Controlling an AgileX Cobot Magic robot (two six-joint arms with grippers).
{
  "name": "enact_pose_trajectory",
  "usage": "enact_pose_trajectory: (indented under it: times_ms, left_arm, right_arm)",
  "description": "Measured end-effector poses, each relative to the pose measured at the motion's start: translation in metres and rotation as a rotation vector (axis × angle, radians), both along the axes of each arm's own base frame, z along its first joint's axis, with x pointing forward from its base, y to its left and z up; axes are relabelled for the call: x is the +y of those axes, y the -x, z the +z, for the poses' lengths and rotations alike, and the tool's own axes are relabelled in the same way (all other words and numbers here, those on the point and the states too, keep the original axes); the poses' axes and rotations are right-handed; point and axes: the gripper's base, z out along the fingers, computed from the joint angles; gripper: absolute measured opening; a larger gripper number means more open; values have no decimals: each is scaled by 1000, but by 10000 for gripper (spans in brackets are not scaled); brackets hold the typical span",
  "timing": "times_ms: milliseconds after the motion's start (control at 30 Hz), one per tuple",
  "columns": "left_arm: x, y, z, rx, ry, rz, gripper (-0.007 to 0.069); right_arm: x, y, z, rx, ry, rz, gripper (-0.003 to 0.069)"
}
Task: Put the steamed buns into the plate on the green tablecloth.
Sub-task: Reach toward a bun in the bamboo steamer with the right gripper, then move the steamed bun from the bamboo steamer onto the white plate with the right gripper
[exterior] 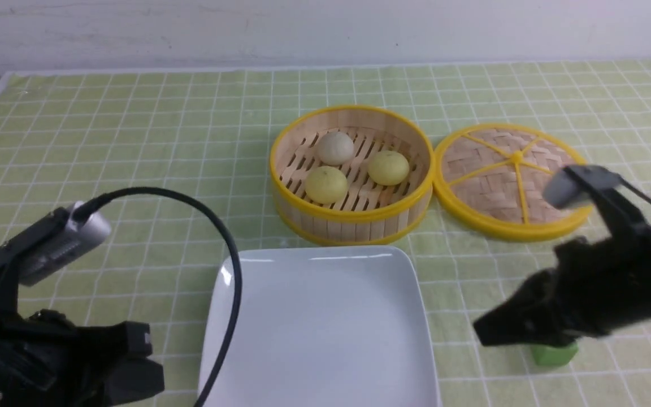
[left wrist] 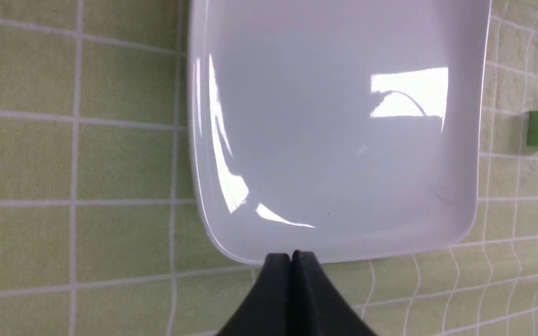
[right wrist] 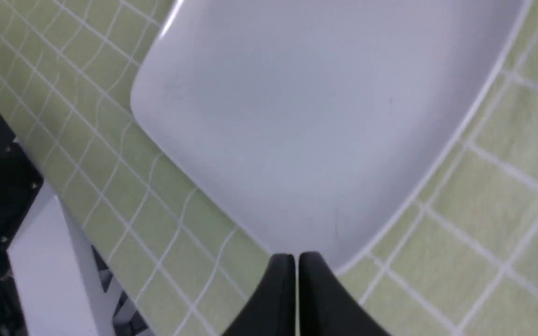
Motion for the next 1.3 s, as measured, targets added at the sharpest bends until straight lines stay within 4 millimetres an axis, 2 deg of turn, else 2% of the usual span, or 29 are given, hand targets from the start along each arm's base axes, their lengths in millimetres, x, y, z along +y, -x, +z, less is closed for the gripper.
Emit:
enact_pose_trajectory:
  times_ms: [33,167,233,300,400,467,500,533,567,600,633,667,733,800,867,900,967,1000,1033,1067,1100,1167,1200,1233,1300]
  left_arm:
    - [0,0,0,1,0,1,5]
    - [0,-3,-3,13,-2,3,19]
    - [0,-3,-2,9,-2,5,23]
    - [0,-4,-2,0,-4,10,33]
    - [1,-5,-2,-14,-7,18,45]
    - [1,-6,-1,-18,-8,20,52]
    - [1,-6,-2,-20,-10,21,54]
    - [2,-6,-2,-23,-16,21,59]
    - [2,-6,-2,-25,-18,21,63]
    - [2,-6,-2,-27,-21,21,68]
    - [2,-6,-2,-28,-24,21,72]
    - [2,-6,-2,-28,-25,20,74]
    - [2,-6,-2,-28,-29,19,83]
    - [2,-6,-2,-28,-29,19,87]
    - [3,-7,-2,-28,-29,19,90]
    - [3,-7,-2,-29,-29,20,92]
    - [3,-7,-2,-30,-29,21,93]
    - [3,-7,-2,-30,-30,20,95]
    - [3,-7,-2,-30,-30,20,96]
    - [3,-7,-2,-30,-30,20,98]
    - [3,-7,-2,-30,-30,20,104]
    - [3,-7,-2,-32,-35,19,108]
    - [3,-7,-2,-32,-37,19,108]
    - [3,-7,-2,-32,-38,18,109]
    - [3,-7,-3,-32,-43,17,109]
  right_arm:
    - [1,-1,3,-14,2,5,43]
    - [29,-62,13,-109,102,-21,127]
    - [35,-78,11,-113,122,-44,157]
    - [46,-115,13,-160,167,-78,235]
    - [59,-158,2,-205,227,-104,330]
    - [66,-184,-12,-223,269,-117,379]
    - [67,-186,-13,-224,272,-122,383]
    - [71,-205,-23,-246,303,-138,408]
    - [73,-214,-32,-248,322,-146,416]
    - [75,-222,-30,-276,335,-156,423]
    - [76,-232,-41,-281,364,-165,426]
    - [77,-235,-41,-291,369,-170,427]
    - [78,-250,-60,-301,421,-193,428]
    - [78,-254,-65,-300,433,-204,424]
    - [79,-258,-73,-286,431,-242,384]
    - [79,-259,-72,-283,427,-255,343]
    - [80,-259,-72,-276,420,-262,306]
    - [80,-258,-70,-264,414,-268,198]
    - [80,-257,-70,-259,414,-268,185]
    - [80,-256,-67,-251,408,-271,115]
    - [80,-253,-58,-236,397,-273,43]
    - [78,-242,-38,-184,381,-267,17]
    - [78,-241,-35,-189,378,-268,17]
    - [75,-228,-11,-149,362,-258,17]
    - [71,-207,22,-97,337,-226,17]
